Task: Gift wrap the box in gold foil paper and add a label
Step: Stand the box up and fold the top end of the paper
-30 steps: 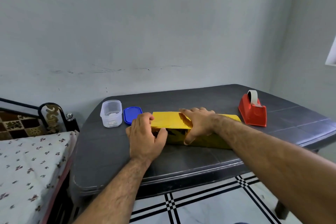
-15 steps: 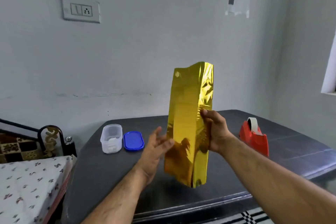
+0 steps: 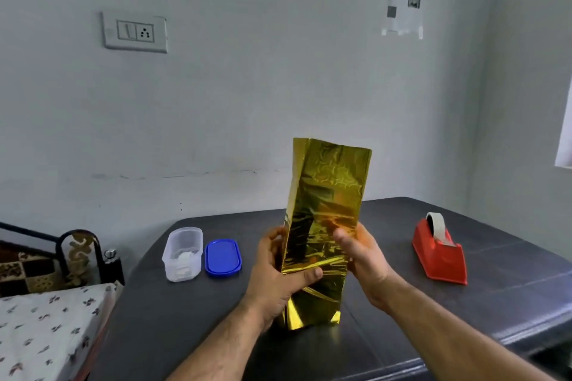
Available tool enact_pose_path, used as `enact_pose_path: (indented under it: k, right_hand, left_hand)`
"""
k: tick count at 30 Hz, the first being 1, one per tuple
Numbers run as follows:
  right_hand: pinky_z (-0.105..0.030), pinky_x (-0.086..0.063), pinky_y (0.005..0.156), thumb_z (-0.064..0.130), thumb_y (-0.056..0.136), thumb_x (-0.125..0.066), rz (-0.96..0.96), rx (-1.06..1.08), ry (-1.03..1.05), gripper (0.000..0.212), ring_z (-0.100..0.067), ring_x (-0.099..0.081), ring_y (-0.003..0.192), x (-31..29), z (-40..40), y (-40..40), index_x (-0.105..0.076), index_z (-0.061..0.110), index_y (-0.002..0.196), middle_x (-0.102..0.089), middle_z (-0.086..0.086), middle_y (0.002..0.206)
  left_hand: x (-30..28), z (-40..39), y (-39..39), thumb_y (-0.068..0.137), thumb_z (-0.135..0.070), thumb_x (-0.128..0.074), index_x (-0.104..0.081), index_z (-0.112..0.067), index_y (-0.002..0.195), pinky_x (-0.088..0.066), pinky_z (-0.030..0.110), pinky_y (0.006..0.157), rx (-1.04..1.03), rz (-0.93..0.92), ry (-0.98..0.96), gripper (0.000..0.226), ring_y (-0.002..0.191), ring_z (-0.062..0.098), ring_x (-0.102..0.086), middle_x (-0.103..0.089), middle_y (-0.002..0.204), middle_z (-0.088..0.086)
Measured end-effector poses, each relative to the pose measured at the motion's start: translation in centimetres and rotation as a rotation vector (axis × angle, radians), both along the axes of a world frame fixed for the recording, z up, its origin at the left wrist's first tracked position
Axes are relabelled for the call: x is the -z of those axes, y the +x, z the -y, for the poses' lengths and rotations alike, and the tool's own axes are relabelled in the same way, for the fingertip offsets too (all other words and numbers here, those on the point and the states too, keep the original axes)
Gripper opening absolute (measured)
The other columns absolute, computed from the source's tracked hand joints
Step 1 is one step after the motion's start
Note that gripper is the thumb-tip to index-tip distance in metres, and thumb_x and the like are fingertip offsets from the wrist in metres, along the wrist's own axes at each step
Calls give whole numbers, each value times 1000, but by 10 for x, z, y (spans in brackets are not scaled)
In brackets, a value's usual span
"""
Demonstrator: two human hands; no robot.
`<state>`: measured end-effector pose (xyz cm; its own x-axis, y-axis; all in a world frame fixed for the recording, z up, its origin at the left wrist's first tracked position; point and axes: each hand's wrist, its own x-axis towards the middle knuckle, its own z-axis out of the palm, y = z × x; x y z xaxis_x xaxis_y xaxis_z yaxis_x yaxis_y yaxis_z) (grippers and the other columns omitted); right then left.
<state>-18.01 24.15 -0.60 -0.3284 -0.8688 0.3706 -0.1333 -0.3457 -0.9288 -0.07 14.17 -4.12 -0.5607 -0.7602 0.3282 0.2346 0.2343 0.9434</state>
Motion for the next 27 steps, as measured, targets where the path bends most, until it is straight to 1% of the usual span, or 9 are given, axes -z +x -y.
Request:
enact_pose_path:
  k: [3,6,11,14,19,21,23,25,27]
  right_hand:
    - [-30,-59,91,40,88,-85,-32,7,35,57,-17,-72,118,6,-5,8,-57,26,136,-76,4,122]
    - [-33,-60,97,27,90,-82,-71,-16,66,56,-17,-71,120,15,-9,7,-56,26,139,-75,3,127]
    - [-53,-54,108,38,74,-98,-77,10,127,89,-23,-66,129,47,-16,7,-49,32,149,-69,-1,138]
    - [-44,-58,105,38,69,-101,-129,48,203,97,-14,-69,124,63,-23,12,-47,35,149,-72,7,133]
    - [-37,-59,103,31,70,-100,-182,87,292,78,-6,-73,112,62,-27,10,-58,29,136,-76,12,121]
    - [-38,-57,106,44,61,-103,-214,118,312,91,-7,-70,118,61,-27,10,-57,31,138,-74,13,126]
    - [-41,-54,111,58,49,-103,-243,142,350,112,-9,-64,127,65,-28,7,-52,32,146,-68,13,136]
    - [-41,-52,112,53,54,-102,-245,137,364,107,-10,-62,129,66,-30,5,-52,31,146,-67,13,137]
    - [-40,-53,111,40,67,-100,-222,131,374,86,-11,-63,127,63,-34,10,-56,32,140,-69,13,132]
  left_hand:
    - [15,1,3,55,-33,-106,-47,-42,140,-60,42,98,-8,15,5,103,117,12,-71,-70,129,-12]
    - [24,2,3,69,-32,-99,-54,-26,137,-60,47,96,6,22,73,82,110,20,-75,-76,120,-1]
    - [27,3,3,73,-34,-93,-57,-18,133,-59,55,97,5,-7,127,71,109,28,-75,-77,116,8]
    - [27,1,4,71,-45,-90,-56,-19,135,-56,58,100,-6,-57,140,77,115,32,-73,-75,123,11]
    - [19,-4,5,77,-47,-87,-60,-23,130,-61,39,92,-42,-13,13,64,115,24,-73,-75,121,3]
    - [17,-5,9,80,-46,-88,-57,-29,134,-61,28,87,-33,61,-33,64,114,15,-72,-75,121,-7]
    - [17,-4,15,77,-52,-90,-52,-35,142,-59,31,95,-42,125,-45,78,118,11,-70,-72,127,-12]
    - [17,-3,20,69,-62,-92,-48,-38,147,-55,38,104,-64,202,-55,92,123,12,-66,-68,133,-13]
    - [18,-5,25,68,-59,-93,-48,-37,146,-54,34,102,-71,262,-67,93,123,10,-64,-67,132,-13]
